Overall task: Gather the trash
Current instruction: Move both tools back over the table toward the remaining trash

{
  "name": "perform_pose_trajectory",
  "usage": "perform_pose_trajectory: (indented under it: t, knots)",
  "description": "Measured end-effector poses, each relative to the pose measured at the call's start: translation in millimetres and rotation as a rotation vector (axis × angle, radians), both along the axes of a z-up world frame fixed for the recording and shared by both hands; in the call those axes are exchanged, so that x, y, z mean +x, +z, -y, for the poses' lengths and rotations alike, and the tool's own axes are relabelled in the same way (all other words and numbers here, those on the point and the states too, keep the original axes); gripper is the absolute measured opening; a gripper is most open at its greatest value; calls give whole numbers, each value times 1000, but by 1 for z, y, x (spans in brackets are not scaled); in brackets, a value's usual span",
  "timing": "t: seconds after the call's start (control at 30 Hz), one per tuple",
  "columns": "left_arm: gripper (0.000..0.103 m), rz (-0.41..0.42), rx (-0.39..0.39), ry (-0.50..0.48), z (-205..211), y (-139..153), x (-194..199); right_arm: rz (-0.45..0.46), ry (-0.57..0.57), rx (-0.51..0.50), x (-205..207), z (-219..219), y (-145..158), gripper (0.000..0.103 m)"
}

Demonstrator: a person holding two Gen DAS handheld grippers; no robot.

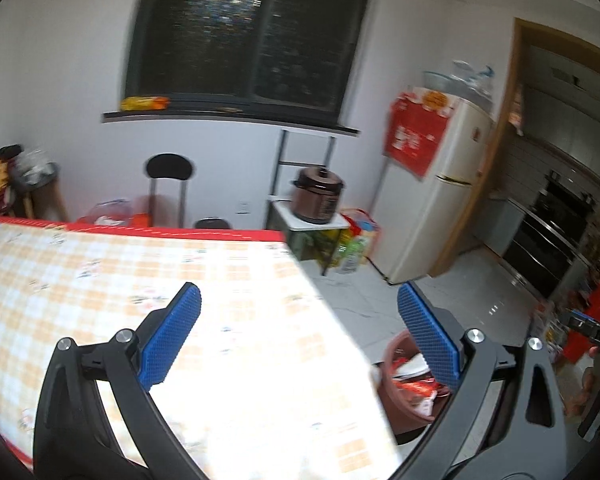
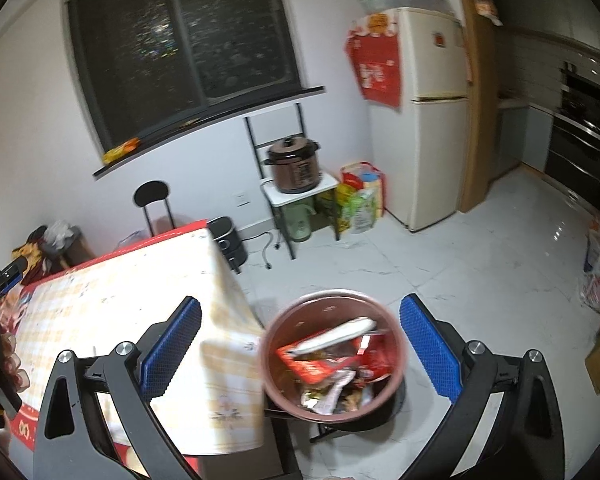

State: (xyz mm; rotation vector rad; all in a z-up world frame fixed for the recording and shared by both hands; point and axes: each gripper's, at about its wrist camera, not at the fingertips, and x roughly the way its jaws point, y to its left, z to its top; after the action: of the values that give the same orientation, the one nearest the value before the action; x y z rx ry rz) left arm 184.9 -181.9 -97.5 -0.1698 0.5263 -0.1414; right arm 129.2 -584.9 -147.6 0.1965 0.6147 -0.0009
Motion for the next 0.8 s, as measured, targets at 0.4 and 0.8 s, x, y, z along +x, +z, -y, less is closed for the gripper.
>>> perform_pose_trajectory:
  t: [0.4, 0.8]
  knots:
    - [97, -53, -61, 225, -156, -23, -57, -37, 179, -65, 27, -141, 2, 98]
    - [97, -139, -93, 352, -268, -63, -101, -130, 341, -62, 42, -283, -43, 98]
